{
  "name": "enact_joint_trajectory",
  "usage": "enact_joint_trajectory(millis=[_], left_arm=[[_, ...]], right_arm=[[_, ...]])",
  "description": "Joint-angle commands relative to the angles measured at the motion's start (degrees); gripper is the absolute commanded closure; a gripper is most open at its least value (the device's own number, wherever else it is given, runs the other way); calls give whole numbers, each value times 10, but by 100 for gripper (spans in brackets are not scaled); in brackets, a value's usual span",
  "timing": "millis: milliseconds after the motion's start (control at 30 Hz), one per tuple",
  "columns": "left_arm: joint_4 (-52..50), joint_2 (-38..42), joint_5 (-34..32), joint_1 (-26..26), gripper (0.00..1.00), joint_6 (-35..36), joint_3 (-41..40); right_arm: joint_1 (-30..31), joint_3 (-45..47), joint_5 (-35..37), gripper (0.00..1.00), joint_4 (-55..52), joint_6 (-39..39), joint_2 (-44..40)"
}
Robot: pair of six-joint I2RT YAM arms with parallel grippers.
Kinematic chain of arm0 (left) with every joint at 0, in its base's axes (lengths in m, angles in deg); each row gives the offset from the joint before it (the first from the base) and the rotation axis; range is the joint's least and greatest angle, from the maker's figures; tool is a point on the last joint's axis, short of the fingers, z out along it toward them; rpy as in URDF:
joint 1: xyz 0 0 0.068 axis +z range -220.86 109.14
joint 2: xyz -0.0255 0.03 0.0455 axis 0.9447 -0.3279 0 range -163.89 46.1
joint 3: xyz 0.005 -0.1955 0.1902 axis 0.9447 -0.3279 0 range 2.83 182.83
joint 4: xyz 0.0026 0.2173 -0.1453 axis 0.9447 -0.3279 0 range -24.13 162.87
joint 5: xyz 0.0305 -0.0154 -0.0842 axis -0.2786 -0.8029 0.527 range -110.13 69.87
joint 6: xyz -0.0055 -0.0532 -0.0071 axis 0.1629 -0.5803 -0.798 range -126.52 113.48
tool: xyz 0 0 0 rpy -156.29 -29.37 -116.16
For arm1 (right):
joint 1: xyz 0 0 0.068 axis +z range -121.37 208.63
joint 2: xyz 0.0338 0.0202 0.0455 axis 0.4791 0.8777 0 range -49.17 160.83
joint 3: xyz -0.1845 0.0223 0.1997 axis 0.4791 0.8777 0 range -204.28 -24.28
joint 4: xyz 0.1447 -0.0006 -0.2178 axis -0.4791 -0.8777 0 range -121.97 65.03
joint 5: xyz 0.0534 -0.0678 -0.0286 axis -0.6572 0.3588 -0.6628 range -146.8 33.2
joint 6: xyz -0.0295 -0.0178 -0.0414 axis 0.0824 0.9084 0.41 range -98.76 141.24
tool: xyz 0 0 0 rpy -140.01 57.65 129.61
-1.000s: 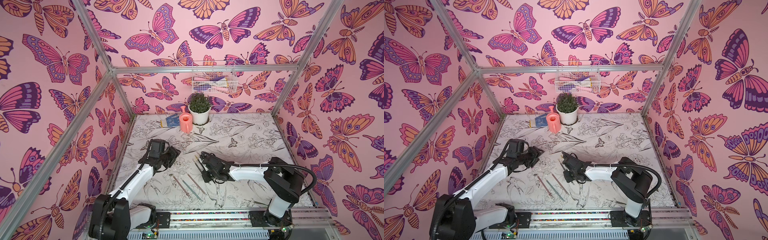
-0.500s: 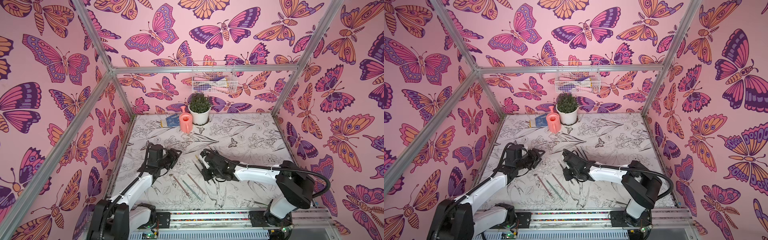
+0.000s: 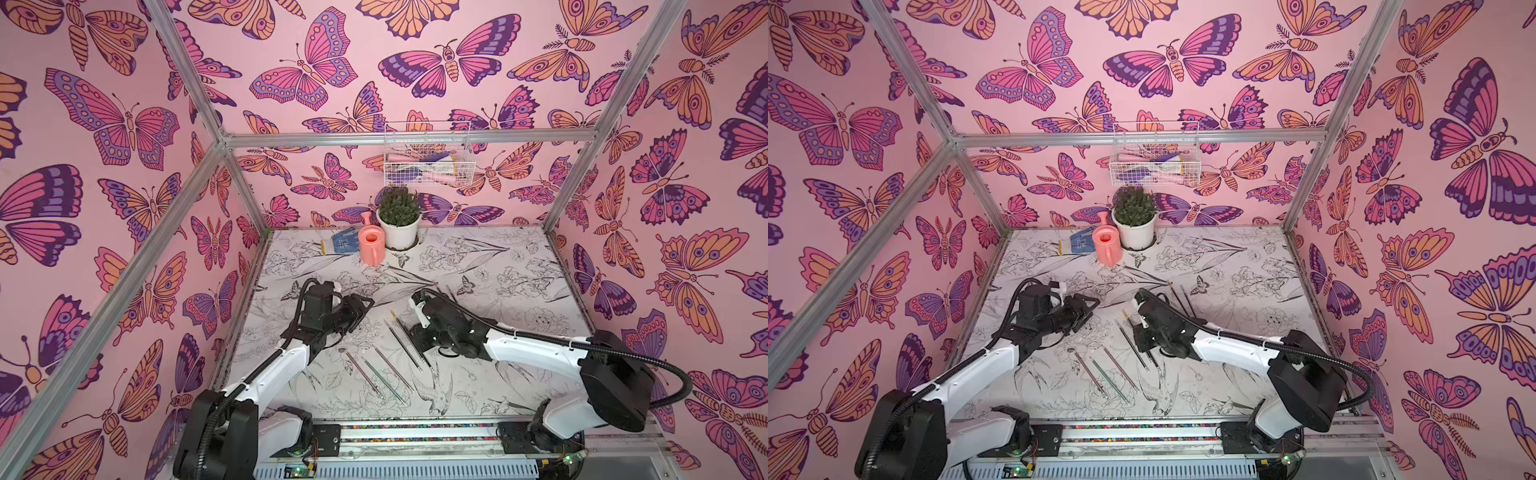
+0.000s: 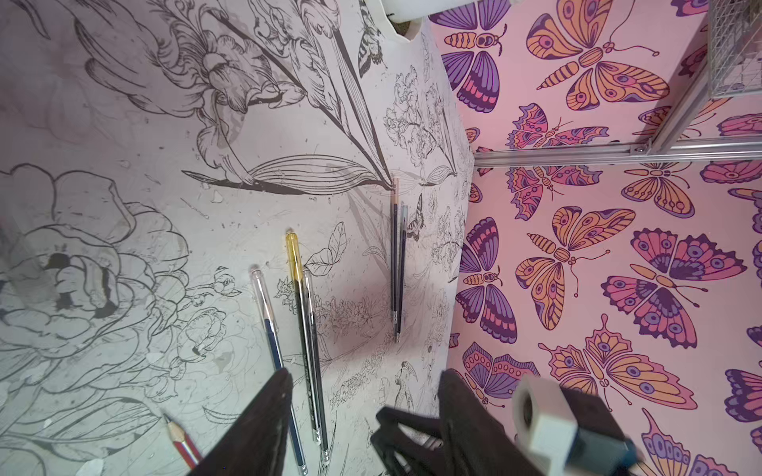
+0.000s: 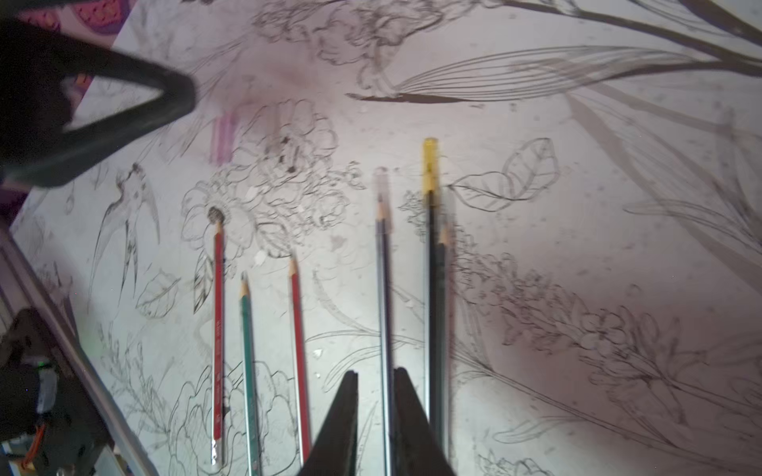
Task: Remove the protective cover of the pencils
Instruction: Adjust the pencil at the center of the board.
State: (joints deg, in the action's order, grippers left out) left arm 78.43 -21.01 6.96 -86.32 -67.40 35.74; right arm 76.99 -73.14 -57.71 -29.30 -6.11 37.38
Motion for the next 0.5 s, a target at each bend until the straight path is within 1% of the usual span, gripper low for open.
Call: enact_joint_trajectory(millis=[0, 100, 167, 200, 233, 267, 300, 333, 367, 467], left_arm=[[-16, 29, -13, -1, 40, 18, 2], [-21, 39, -14, 0, 39, 20, -3], [-24, 40, -13, 0, 39, 21, -3], [-24, 39, -12, 1, 39, 21, -1], [-24, 37, -9, 2, 39, 21, 0], [-25, 35, -7, 2, 39, 22, 2], [-24, 32, -7, 2, 39, 23, 3], [-23, 29, -6, 3, 39, 22, 3], [-23, 27, -6, 3, 39, 21, 4], [-23, 19, 1, 7, 39, 23, 7]], right_arm=[[-95, 21, 43, 64, -30, -7, -27], [-222, 30, 33, 56, -24, -16, -19], [-298, 19, 0, 43, -18, -22, 19], [-327, 6, -21, 39, -16, -21, 50], [-347, -9, -45, 38, -10, -16, 78], [-357, -21, -53, 38, -11, -16, 95], [-364, -37, -58, 40, -7, -15, 119], [-370, -54, -66, 47, -8, -16, 143], [-375, -70, -74, 52, -14, -15, 162], [-381, -103, -98, 54, -20, -14, 204]])
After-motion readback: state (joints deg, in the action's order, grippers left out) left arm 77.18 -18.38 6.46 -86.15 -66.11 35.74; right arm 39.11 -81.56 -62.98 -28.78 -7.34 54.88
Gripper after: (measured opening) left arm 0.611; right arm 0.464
